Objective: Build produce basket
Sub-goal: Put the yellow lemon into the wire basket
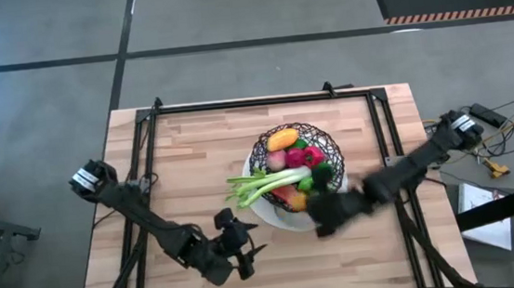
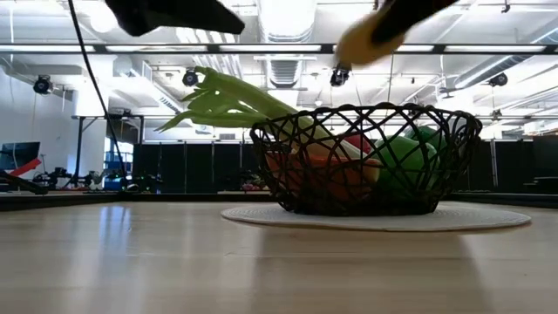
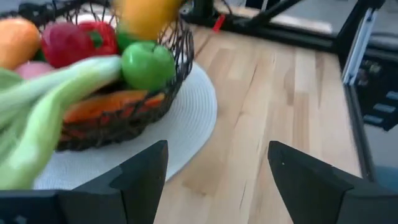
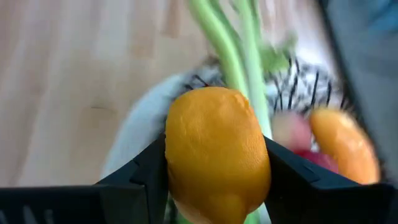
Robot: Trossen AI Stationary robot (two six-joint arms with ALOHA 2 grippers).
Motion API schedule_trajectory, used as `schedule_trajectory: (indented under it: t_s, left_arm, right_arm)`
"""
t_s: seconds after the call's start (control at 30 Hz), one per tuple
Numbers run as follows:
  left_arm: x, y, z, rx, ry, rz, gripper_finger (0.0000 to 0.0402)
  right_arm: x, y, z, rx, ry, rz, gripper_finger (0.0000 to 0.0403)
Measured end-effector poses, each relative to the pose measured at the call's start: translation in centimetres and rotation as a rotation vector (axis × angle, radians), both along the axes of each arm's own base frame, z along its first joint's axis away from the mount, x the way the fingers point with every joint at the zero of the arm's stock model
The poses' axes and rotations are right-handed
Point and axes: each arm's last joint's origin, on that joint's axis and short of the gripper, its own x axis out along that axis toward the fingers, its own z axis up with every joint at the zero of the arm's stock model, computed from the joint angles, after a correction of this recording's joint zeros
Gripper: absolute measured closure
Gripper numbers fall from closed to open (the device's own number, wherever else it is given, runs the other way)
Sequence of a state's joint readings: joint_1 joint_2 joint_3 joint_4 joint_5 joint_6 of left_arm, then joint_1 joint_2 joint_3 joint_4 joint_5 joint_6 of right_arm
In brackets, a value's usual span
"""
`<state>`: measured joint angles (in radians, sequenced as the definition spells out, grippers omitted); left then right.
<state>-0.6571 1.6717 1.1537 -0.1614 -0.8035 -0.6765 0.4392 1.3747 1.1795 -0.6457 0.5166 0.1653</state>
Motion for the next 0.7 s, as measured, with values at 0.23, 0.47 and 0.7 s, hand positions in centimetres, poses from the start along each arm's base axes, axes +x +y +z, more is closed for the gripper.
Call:
schedule_trajectory:
  t_s: [0.23, 0.47, 0.7]
  left_arm:
    - [0.6, -0.8, -2.6, -0.009, 0.044, 0.027, 0.0141]
    - [0.8, -1.0, -3.8, -0.023, 0.06, 0.046, 0.0141]
    - [0.8, -1.0, -3.7, -0.04, 0.054, 0.055, 0.0141]
  right_arm:
    - [2.6, -9.8, -3.4, 0.31, 0.202, -0.099, 0.0223]
    - [3.2, -12.4, -6.5, 0.29, 0.299, -0.135, 0.0217]
    - [3.5, -12.3, -7.7, 0.272, 0.352, -0.096, 0.0153]
